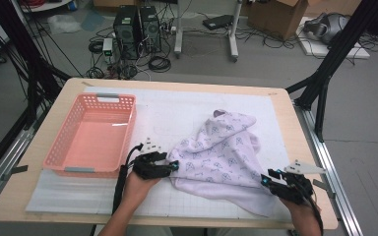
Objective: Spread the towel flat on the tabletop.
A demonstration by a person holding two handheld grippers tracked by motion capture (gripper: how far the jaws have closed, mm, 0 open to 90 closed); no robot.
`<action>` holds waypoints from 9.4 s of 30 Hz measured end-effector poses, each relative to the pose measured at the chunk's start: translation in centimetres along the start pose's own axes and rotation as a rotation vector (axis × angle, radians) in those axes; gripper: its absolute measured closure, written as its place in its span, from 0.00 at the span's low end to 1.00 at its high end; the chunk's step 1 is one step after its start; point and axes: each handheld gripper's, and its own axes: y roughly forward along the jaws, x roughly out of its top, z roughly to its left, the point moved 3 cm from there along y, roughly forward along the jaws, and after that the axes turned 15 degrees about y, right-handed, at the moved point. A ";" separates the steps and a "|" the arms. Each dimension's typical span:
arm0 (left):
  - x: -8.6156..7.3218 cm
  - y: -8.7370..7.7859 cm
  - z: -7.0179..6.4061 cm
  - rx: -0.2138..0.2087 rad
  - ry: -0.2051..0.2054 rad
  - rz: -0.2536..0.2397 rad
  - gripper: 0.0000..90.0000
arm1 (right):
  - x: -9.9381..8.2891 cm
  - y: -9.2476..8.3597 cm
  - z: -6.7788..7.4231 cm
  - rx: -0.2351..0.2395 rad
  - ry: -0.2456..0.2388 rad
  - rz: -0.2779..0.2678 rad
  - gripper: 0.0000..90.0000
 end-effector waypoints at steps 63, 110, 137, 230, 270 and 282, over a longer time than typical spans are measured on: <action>3.3 4.1 -1.2 -0.067 0.113 0.059 0.92 | 6.0 8.7 1.6 0.003 0.111 0.050 0.68; 5.7 4.7 1.4 -0.011 0.091 -0.050 0.58 | 0.7 1.3 0.0 -0.026 -0.108 0.048 0.97; 3.8 5.2 0.7 0.026 0.116 0.060 0.96 | 5.1 4.0 0.0 -0.015 0.040 -0.092 0.50; 1.6 1.7 1.4 0.029 0.069 0.006 0.97 | 12.9 12.1 2.1 -0.171 -0.260 0.009 0.92; 1.0 0.6 2.1 0.051 0.008 0.000 0.76 | -0.3 0.7 1.4 0.103 -0.010 0.171 0.87; 4.0 4.3 5.4 0.058 -0.076 0.001 0.61 | 10.1 5.6 -1.8 0.019 0.027 -0.019 0.69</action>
